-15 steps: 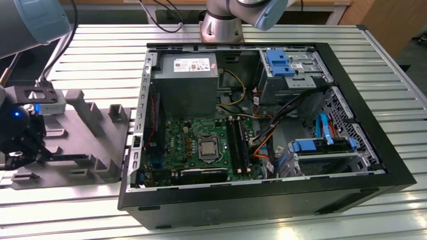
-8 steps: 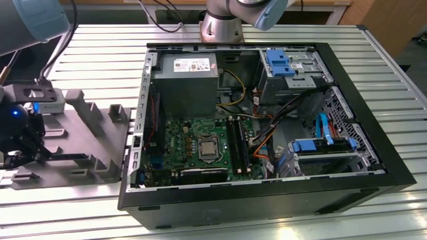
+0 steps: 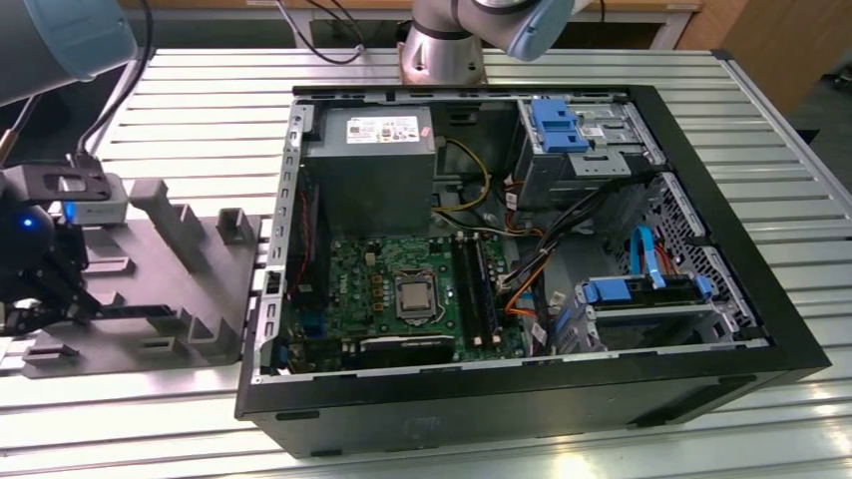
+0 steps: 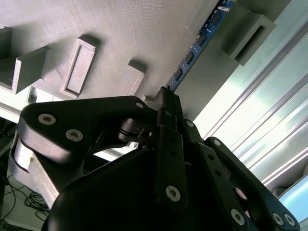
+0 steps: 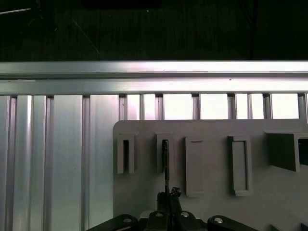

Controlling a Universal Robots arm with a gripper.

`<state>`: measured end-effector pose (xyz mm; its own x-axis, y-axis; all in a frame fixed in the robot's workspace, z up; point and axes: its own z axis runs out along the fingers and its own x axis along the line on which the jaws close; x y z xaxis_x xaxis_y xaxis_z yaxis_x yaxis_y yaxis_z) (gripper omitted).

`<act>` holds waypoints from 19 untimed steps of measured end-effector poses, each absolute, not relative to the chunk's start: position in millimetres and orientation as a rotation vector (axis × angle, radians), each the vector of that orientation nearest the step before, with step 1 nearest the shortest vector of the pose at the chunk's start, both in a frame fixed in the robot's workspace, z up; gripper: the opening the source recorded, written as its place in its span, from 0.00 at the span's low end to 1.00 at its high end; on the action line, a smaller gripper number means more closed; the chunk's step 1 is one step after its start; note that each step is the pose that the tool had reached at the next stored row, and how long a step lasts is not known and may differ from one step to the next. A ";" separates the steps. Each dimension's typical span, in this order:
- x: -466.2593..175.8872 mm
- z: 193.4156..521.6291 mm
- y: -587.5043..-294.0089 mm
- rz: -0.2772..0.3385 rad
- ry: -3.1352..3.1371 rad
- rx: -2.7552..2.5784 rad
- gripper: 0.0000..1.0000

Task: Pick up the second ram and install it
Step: 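Pick up the second ram and move it above second insertion slot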

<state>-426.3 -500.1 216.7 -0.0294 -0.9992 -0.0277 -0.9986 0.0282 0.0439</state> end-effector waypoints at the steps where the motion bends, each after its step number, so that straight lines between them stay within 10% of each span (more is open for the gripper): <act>1: -426.3 217.2 -500.1 -0.080 -2.245 2.181 0.12; 19: -426.3 225.4 -500.1 -0.079 -2.245 2.181 0.12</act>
